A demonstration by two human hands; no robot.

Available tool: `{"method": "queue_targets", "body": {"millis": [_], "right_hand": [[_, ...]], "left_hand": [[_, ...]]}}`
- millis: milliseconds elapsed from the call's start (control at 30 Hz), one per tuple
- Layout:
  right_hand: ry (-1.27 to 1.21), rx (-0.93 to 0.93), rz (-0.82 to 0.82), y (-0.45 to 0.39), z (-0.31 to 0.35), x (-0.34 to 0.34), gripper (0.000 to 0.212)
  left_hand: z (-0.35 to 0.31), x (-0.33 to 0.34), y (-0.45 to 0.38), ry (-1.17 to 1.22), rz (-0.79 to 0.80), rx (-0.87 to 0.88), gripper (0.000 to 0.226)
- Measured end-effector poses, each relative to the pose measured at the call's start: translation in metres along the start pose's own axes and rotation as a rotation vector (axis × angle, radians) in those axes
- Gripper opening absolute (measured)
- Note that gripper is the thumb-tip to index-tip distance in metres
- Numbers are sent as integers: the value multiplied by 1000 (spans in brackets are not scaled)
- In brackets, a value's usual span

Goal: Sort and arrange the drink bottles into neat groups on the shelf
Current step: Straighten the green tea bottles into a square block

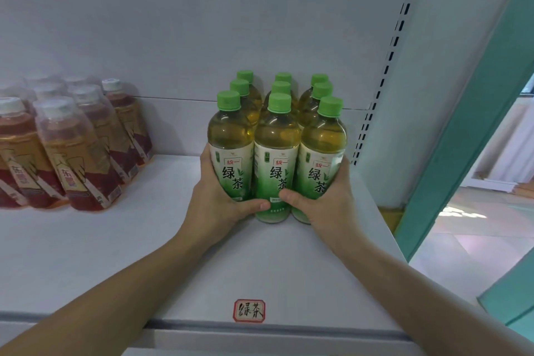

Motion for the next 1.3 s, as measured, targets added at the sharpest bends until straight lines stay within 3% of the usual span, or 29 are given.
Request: {"method": "queue_targets", "body": {"millis": [267,433,567,900,1067,1300], "right_hand": [[42,24,30,4,-6,-5,111],[217,53,134,8,-11,-15,91],[294,63,173,7,-7,-22,80],[330,72,161,9,-4,-22,89],[308,87,125,12,0,-19,99],[298,73,140,8,2,-25,91]], "left_hand": [[4,-4,2,-64,14,-20,118],[13,-17,5,-141,140,-97,104],[14,-17,7,-210,137,-85,94],[4,-15,10,-287,73,-52,91],[3,-30,11,-345,54,-120,108],[9,-34,10,-341,104,-120,84]]}}
Point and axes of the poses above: each hand's wrist, its own y-axis away from the middle knuckle, its own x-axis out of the palm, z = x × y, the point moved 2 cm from there along -y, towards the middle knuckle
